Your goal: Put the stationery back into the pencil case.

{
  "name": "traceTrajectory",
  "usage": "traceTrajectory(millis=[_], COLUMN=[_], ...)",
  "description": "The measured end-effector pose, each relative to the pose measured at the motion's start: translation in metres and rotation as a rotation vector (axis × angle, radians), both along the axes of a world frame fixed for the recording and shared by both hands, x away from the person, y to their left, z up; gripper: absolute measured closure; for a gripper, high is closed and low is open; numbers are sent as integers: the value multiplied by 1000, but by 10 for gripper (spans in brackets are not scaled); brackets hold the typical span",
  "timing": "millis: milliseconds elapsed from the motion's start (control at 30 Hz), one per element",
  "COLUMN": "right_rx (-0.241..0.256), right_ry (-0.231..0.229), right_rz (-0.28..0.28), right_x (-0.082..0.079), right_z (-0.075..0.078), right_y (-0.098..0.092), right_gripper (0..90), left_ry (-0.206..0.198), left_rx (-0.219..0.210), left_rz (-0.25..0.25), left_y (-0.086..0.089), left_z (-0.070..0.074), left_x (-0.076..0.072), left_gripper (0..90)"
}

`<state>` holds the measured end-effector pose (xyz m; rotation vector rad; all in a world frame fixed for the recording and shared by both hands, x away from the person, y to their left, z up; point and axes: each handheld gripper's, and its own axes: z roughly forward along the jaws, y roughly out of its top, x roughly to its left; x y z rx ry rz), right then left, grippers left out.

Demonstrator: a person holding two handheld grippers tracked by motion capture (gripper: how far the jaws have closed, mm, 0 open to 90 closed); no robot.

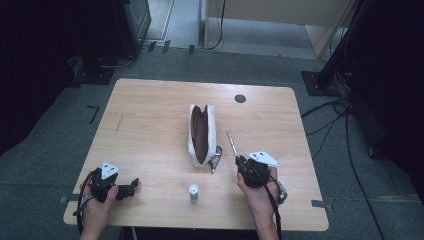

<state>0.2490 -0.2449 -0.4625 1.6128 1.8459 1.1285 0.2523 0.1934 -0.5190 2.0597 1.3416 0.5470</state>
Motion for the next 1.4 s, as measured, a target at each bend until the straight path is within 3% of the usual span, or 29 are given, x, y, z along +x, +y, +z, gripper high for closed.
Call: traceTrajectory(millis=[367,700,967,1400], right_rx=[35,59,64,65], right_ry=[-42,-62,-46,0], right_rz=[38,81,101,80], right_x=[7,16,27,51], right_z=[31,45,45,40], right_y=[26,53,72,93], right_gripper=[811,811,811,811], left_ry=[0,1,0,0], left_rx=[0,0,0,1], left_rz=[-2,-6,-6,-10], left_y=[0,0,0,0], left_z=[0,0,0,0], left_x=[0,0,0,0], left_gripper=[19,19,19,19])
